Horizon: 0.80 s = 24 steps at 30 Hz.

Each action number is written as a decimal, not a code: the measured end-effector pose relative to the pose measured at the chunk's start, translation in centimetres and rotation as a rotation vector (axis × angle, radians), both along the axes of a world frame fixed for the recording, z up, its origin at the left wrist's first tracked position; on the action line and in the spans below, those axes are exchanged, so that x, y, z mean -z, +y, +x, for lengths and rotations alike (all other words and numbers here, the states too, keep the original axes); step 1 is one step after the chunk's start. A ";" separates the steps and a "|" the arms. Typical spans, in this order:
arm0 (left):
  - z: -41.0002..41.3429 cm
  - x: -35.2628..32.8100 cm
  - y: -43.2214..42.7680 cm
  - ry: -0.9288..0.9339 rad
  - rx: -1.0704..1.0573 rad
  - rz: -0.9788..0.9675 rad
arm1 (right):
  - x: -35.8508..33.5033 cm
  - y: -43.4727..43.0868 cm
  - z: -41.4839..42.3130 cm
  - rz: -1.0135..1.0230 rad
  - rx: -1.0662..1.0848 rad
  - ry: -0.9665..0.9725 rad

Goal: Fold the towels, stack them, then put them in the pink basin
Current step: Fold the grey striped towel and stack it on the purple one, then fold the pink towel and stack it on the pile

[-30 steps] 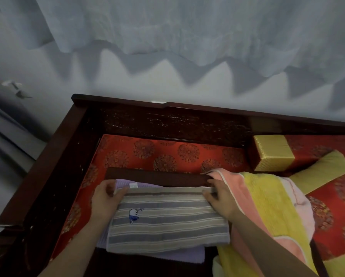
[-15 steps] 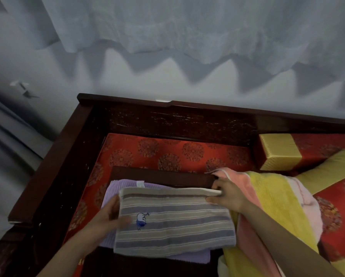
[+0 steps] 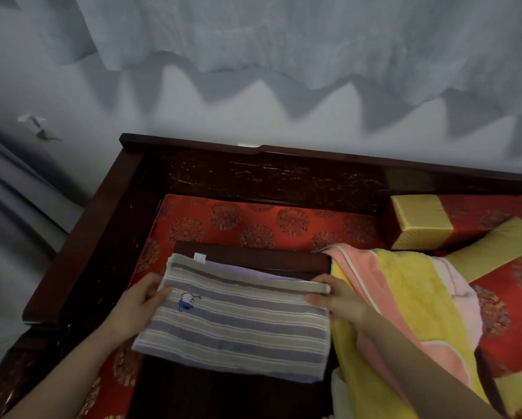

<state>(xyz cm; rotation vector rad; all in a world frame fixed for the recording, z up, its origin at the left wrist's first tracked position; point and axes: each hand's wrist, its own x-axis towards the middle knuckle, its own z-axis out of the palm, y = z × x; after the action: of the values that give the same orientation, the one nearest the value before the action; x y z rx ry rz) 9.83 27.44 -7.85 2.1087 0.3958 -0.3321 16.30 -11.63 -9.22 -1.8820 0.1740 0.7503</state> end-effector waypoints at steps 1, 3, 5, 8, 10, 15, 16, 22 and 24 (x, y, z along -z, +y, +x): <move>0.3 0.9 0.4 0.042 0.009 0.043 | 0.8 0.7 -0.1 -0.028 0.027 0.011; 0.7 2.1 0.6 0.089 -0.006 0.101 | 2.1 1.7 -0.2 -0.076 0.077 -0.052; 1.0 2.7 0.5 0.103 -0.052 0.114 | 2.6 2.2 -0.2 -0.137 0.117 -0.150; 0.6 2.4 -0.1 0.125 -0.082 0.158 | 1.9 2.8 0.0 -0.211 0.109 -0.268; 0.2 1.9 0.0 0.132 -0.111 0.197 | 1.3 2.1 -0.1 -0.264 0.081 -0.352; -0.9 -1.2 -2.1 -0.052 -0.291 0.269 | -0.5 -5.9 -3.5 -0.716 0.035 -0.474; -0.8 -2.0 -4.2 -0.086 -0.264 0.225 | -0.8 -7.5 -4.1 -0.848 0.029 -0.439; 0.9 -2.4 -20.2 -0.001 0.045 -0.214 | -0.6 -12.0 -5.8 -0.839 0.132 -0.298; 0.9 -2.2 -25.1 0.080 0.061 -0.338 | -2.1 -12.2 -6.3 -0.493 0.294 -0.348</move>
<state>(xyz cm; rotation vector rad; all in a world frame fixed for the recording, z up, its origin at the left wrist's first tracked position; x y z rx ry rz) 10.72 2.35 -5.66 1.7826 0.2987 -0.4857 9.97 -23.82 -7.15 -2.3507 0.4327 0.1761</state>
